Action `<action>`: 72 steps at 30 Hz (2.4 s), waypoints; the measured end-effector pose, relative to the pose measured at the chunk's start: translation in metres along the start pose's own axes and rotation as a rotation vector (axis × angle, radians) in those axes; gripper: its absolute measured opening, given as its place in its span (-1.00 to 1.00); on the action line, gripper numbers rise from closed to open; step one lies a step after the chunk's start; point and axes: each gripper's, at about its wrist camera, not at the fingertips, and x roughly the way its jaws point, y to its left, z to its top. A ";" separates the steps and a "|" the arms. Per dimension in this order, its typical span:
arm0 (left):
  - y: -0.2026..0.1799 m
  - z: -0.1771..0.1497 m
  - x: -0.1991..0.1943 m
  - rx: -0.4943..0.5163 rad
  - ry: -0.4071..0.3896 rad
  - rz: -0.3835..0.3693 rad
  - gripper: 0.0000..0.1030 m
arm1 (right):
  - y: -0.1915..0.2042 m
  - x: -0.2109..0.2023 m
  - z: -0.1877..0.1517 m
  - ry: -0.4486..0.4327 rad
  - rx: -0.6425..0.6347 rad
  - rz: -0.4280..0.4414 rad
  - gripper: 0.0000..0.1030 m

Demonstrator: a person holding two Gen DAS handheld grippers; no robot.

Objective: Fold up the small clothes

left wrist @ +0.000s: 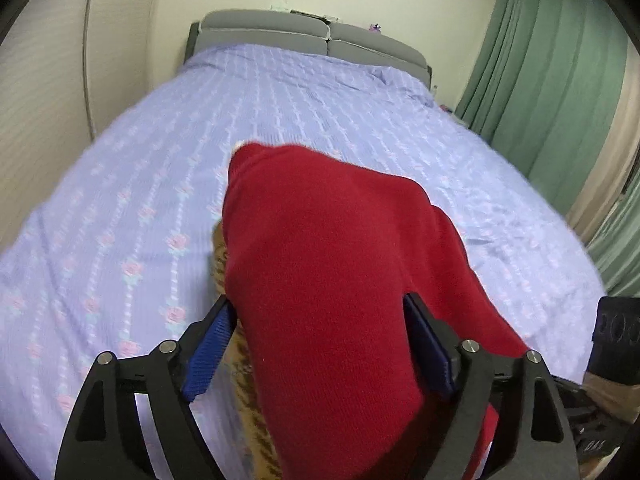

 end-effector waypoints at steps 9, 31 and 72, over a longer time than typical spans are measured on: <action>-0.041 -0.004 -0.077 0.127 -0.167 0.130 0.62 | -0.009 0.000 0.004 0.012 0.095 0.042 0.26; -0.156 -0.092 -0.139 0.085 -0.246 0.352 0.75 | -0.037 -0.137 0.008 -0.149 -0.134 -0.065 0.77; -0.483 -0.195 -0.152 0.183 -0.259 0.098 1.00 | -0.164 -0.474 -0.089 -0.330 -0.271 -0.456 0.98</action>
